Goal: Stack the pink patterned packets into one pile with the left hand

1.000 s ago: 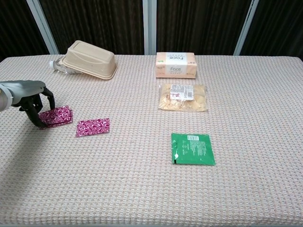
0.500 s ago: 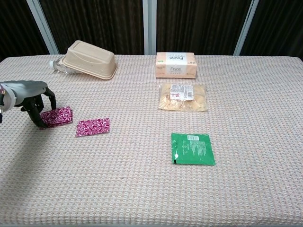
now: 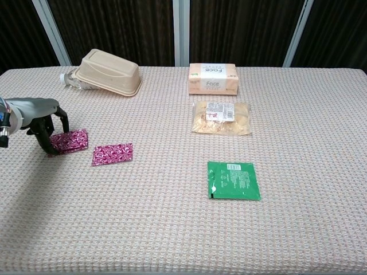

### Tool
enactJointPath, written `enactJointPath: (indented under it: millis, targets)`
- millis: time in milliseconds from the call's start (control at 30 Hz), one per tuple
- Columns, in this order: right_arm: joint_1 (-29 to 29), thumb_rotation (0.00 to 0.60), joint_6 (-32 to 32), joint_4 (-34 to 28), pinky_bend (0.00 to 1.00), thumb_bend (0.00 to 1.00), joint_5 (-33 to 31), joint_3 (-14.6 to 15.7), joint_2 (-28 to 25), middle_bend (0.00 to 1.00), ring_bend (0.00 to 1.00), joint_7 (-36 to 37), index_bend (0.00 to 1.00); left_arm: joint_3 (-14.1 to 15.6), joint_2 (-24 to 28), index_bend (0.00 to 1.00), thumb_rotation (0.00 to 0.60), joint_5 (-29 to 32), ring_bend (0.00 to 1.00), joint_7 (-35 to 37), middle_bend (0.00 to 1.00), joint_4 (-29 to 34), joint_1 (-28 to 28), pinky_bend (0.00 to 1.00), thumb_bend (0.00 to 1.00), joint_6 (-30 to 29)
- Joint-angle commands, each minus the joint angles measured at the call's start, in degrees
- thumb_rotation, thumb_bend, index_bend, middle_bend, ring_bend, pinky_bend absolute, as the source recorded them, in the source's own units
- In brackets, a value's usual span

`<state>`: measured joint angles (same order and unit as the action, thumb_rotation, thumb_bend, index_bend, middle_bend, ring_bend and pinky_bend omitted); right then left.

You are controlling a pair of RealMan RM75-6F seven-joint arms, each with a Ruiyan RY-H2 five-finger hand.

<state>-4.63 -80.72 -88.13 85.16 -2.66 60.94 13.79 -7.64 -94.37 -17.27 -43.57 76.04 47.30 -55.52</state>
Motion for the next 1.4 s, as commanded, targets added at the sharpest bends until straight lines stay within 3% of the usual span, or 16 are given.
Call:
enactJointPath:
  millis: [33,633,967,1400]
  targets:
    - [0.0,0.469,0.06,0.06,0.0,0.06,-0.02,0.02,0.0,0.07,0.0,0.07,0.11,0.01,-0.06,0.43,0.6,0.18,0.84,-0.17,0.89,0.09,-0.07,0.98,0.24,-0.14]
    - [0.15,0.463,-0.01,0.71,0.0,0.06,-0.05,0.09,0.1,0.08,0.0,0.88,0.11,-0.42,-0.44,0.41,0.6,1.2,0.84,-1.53,0.89,0.12,-0.02,0.98,0.2,-0.67]
    - [0.11,0.465,-0.04,0.97,0.0,0.06,0.14,0.1,0.28,0.08,0.0,1.04,0.11,-0.69,1.23,0.39,0.6,-10.06,0.84,2.98,0.89,6.43,-0.6,0.98,0.2,-1.89]
    - [0.54,0.463,0.05,1.15,0.0,0.06,-0.64,0.12,0.11,0.08,0.0,1.02,0.11,0.38,-2.21,0.4,0.6,-11.68,0.84,1.07,0.89,8.59,2.03,0.98,0.2,-0.81]
